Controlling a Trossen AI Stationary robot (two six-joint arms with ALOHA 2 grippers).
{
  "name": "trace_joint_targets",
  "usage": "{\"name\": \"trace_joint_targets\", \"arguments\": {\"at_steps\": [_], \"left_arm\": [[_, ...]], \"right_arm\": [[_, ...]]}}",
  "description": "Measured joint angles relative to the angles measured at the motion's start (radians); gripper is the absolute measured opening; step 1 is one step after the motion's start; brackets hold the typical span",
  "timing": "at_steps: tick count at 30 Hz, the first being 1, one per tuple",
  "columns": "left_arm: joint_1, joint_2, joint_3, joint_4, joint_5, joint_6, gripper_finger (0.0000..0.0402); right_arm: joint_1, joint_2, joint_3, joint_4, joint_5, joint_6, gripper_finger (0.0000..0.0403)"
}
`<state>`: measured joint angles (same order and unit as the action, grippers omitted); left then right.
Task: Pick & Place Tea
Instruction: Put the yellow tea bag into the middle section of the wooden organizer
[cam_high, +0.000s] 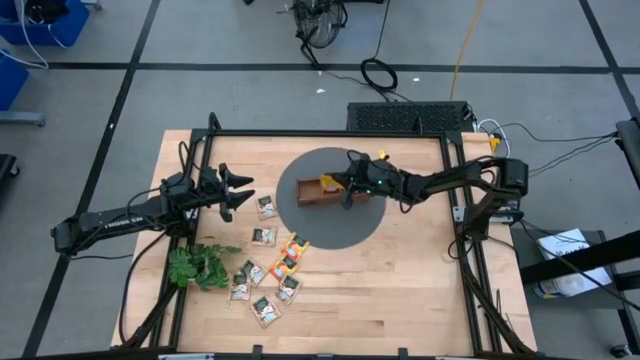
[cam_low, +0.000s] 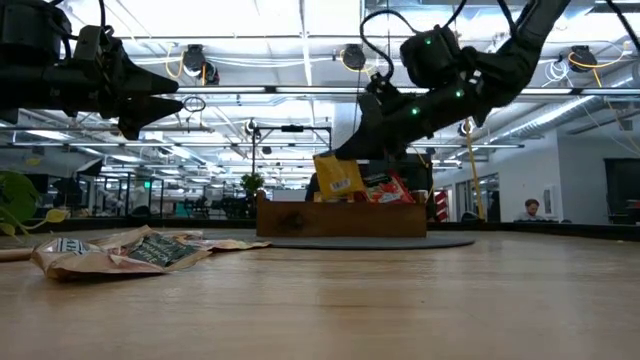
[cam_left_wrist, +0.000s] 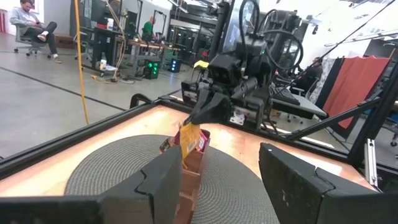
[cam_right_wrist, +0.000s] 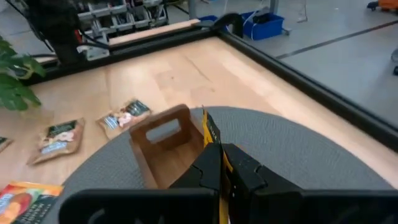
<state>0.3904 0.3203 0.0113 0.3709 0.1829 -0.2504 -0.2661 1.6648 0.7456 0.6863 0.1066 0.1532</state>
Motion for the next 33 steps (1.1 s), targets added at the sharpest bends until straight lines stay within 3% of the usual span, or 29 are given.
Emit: {"name": "trace_joint_targets", "arguments": {"at_steps": [14,20,33], "left_arm": [[0.0,0.0,0.0,0.0,0.0,0.0,0.0214],[0.0,0.0,0.0,0.0,0.0,0.0,0.0214],[0.0,0.0,0.0,0.0,0.0,0.0,0.0214]], "right_arm": [[0.0,0.101,0.0,0.089,0.003,0.017,0.0],[0.0,0.101,0.0,0.08,0.096,0.016,0.0004],[0.02,0.101,0.0,0.058,0.129,0.018,0.0105]]}}
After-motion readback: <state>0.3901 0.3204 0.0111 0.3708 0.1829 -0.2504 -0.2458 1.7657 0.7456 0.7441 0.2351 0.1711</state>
